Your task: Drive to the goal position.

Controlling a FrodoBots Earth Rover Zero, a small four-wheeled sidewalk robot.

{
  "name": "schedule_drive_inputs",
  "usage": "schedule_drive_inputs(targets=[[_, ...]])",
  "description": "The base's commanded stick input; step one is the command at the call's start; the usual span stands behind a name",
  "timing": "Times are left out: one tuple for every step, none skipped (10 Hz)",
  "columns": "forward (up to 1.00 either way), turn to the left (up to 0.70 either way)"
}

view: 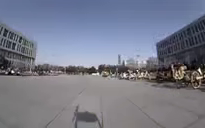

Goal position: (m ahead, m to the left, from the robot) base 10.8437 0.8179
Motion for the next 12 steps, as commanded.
schedule_drive_inputs(targets=[[1.0, 0.02], [1.0, 0.02], [1.0, 0.02], [1.0, 0.02], [1.0, 0.02], [1.0, 0.02], [1.0, 0.02], [1.0, 0.02], [1.0, 0.02], [1.0, 0.02], [1.0, 0.02], [1.0, 0.02]])
